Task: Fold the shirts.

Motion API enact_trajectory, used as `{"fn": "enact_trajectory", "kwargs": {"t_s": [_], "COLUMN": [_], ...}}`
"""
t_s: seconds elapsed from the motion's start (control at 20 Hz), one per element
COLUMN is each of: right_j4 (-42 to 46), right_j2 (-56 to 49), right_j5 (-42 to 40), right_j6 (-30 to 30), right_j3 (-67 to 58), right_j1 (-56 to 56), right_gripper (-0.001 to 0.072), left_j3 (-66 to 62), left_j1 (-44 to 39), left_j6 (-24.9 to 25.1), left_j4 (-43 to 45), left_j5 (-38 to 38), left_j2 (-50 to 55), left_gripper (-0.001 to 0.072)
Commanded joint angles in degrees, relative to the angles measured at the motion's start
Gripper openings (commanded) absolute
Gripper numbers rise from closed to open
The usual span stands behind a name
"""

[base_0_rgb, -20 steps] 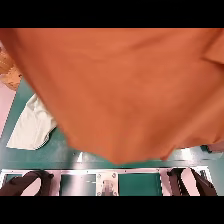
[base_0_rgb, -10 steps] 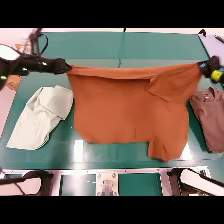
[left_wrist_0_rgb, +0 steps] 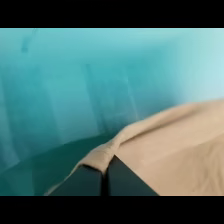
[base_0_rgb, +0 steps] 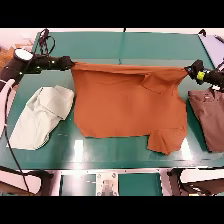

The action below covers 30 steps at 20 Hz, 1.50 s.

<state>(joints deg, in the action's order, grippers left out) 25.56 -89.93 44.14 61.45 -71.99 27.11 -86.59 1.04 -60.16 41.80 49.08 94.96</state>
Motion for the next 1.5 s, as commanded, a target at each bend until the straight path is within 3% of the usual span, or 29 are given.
{"fn": "enact_trajectory", "kwargs": {"t_s": [0.0,0.3,0.7,0.75,0.8,0.85,0.9,1.1,1.25,1.45], "right_j4": [11.6,26.8,27.2,27.2,27.2,27.3,27.9,37.1,43.5,44.2], "right_j2": [-0.9,-0.9,-0.9,-0.9,-0.8,-0.7,-0.4,4.1,11.0,23.1], "right_j5": [4.2,8.5,7.1,8.6,10.6,12.9,15.5,24.3,26.8,25.7], "right_j6": [0.0,4.6,4.6,4.5,4.6,4.9,6.8,16.5,20.6,22.7], "right_j3": [-0.5,0.6,5.0,4.5,3.5,2.1,0.3,-3.0,2.1,15.8], "right_j1": [-0.1,-0.1,-0.2,-0.2,0.0,0.2,0.4,2.2,3.5,8.7], "right_gripper": [0.0014,0.0014,0.0017,0.0083,0.0218,0.0232,0.0231,0.023,0.0228,0.0212], "left_j3": [0.6,10.0,13.9,13.9,13.6,13.3,12.4,7.5,8.0,21.7], "left_j1": [0.0,0.0,-4.9,-4.9,-4.7,-4.3,-3.5,1.2,3.7,3.7], "left_j6": [-3.0,-4.3,-4.3,-4.5,-5.3,-6.6,-8.3,-15.4,-19.5,-19.5], "left_j4": [7.6,9.2,9.0,8.8,8.9,8.9,8.8,8.8,10.8,13.9], "left_j5": [7.0,9.9,4.3,5.3,7.2,9.3,13.0,31.3,40.7,37.7], "left_j2": [0.5,0.5,0.6,0.6,0.6,0.3,0.3,0.0,-3.0,-16.8], "left_gripper": [0.0019,0.0019,0.002,0.0021,0.0183,0.0481,0.0549,0.0548,0.0548,0.0548]}}
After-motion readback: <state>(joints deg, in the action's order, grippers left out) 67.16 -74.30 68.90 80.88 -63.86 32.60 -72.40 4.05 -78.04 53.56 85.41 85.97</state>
